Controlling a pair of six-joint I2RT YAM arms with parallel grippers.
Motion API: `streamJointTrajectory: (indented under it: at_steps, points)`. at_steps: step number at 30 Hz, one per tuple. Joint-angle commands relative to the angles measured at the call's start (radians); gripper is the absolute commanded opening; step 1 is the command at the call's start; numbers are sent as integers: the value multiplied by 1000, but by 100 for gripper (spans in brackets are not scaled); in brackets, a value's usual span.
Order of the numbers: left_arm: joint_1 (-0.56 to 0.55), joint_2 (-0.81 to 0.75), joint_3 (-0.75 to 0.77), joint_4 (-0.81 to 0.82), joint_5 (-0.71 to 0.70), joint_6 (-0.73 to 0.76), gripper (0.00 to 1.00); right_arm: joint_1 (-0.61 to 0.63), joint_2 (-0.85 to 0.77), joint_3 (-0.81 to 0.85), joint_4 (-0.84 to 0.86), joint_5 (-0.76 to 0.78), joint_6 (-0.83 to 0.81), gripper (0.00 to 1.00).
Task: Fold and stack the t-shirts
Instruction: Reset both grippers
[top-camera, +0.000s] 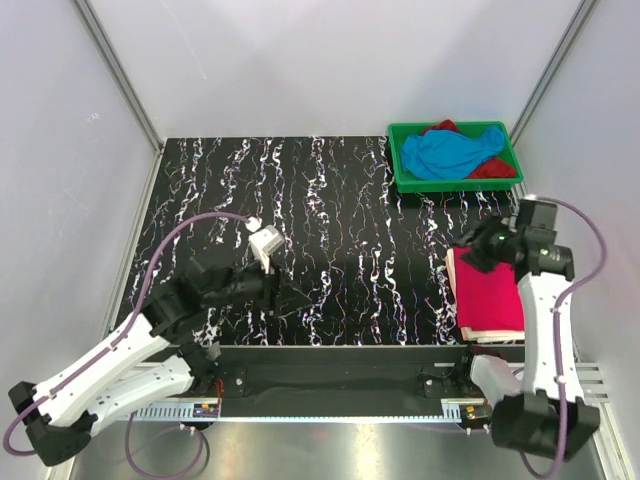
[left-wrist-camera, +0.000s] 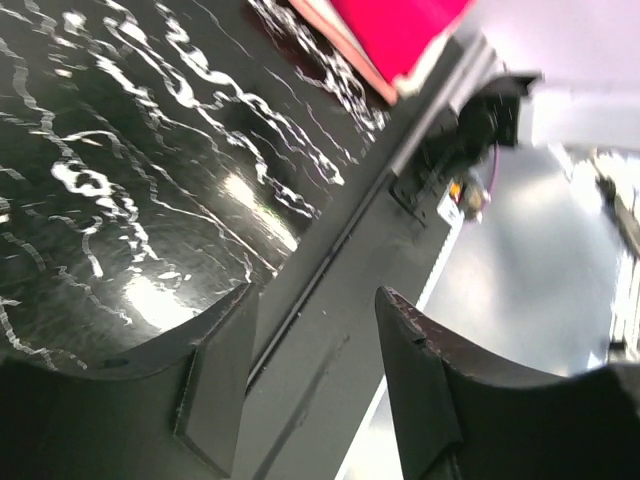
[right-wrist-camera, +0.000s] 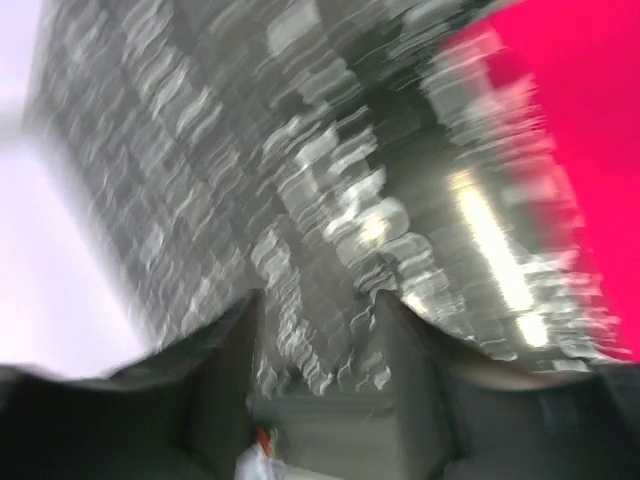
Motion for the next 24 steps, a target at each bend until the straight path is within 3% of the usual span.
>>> streamJointTrajectory:
  at_steps: [1,3,5,9,14,17,21,23,24]
  points:
    - [18,-80,-59,-20,-73,-75,56,164,-101,-46,89,-266,82,62]
    - [32,-120,-135,-3,-63,-144,58,325,-147,-76,95,-248,134,71]
    - [44,-187,-186,15,-60,-193,60,415,-229,-138,102,-196,226,99]
    - [56,-325,-343,75,-46,-365,64,541,-380,-279,65,-108,367,100]
    - [58,-548,-505,157,-62,-574,67,556,-471,-469,143,-137,461,100]
    - [58,-680,-542,100,-104,-653,68,558,-411,-498,226,-177,428,100]
    - [56,-899,-646,75,-145,-868,68,573,-235,-477,399,-255,325,100]
    - [56,-849,-676,211,-78,-868,68,581,-175,-462,485,-335,288,100]
    - [56,-847,-693,268,-66,-888,69,587,-133,-477,701,-402,332,99]
